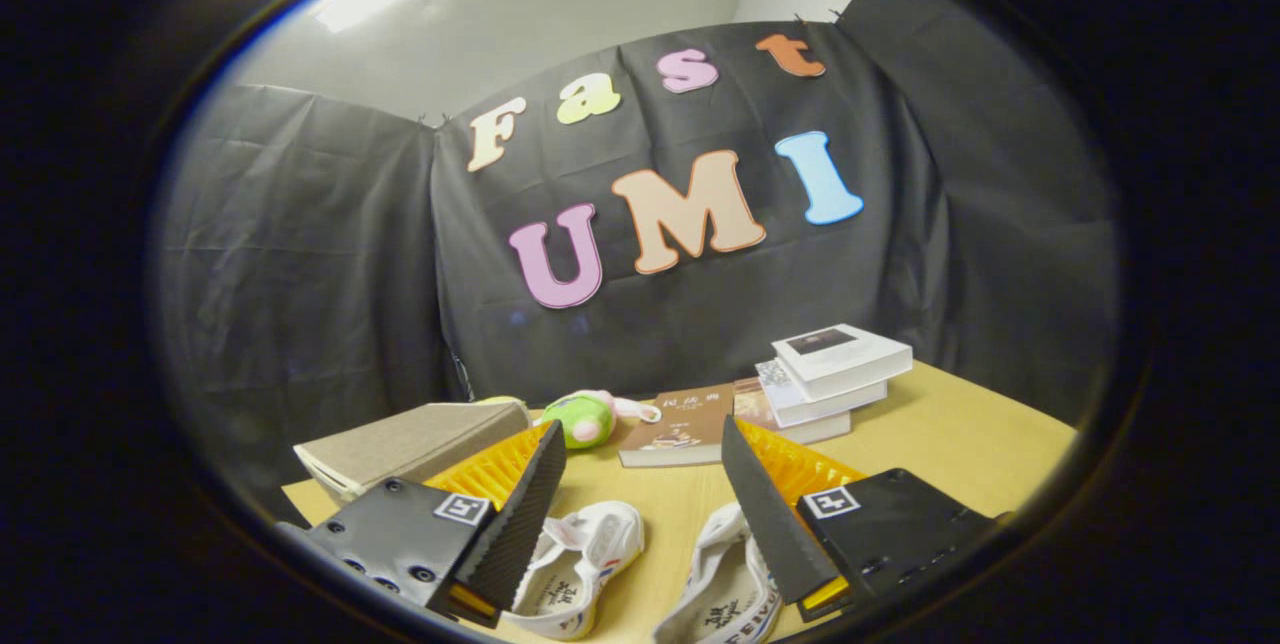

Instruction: Open the storage box then place both shoes into the box .Put the left shoe in first, then the right shoe, with the right side of both shoes facing outward in a uniform manner.

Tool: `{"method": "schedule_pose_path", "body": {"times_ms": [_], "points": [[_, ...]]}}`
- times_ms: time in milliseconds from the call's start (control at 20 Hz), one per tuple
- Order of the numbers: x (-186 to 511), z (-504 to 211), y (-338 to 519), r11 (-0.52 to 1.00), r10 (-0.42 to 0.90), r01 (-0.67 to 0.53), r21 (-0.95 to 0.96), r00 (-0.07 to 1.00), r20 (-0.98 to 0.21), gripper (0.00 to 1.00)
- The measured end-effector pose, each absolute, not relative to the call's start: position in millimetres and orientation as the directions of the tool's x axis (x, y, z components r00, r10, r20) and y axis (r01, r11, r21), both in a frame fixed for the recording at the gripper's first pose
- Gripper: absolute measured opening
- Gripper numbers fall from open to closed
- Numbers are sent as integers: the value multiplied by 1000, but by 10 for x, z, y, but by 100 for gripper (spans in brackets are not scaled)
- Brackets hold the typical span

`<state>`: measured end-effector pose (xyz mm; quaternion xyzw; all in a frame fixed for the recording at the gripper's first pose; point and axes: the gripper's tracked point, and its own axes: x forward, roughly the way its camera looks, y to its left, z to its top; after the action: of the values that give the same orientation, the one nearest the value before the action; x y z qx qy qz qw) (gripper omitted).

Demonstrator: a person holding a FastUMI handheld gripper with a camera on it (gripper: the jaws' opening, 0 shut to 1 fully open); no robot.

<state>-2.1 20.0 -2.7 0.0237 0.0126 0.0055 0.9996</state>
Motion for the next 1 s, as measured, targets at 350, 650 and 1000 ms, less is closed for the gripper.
{"method": "schedule_pose_path", "body": {"times_ms": [350, 650, 1000], "points": [[-36, -96, 751, 944, 137, -105, 314, 987, -83, 97], [-82, -409, 1384, 849, 308, -166, 501, 927, -214, 96], [-99, -905, 1733, 746, 432, -96, 659, 823, -369, 95]]}}
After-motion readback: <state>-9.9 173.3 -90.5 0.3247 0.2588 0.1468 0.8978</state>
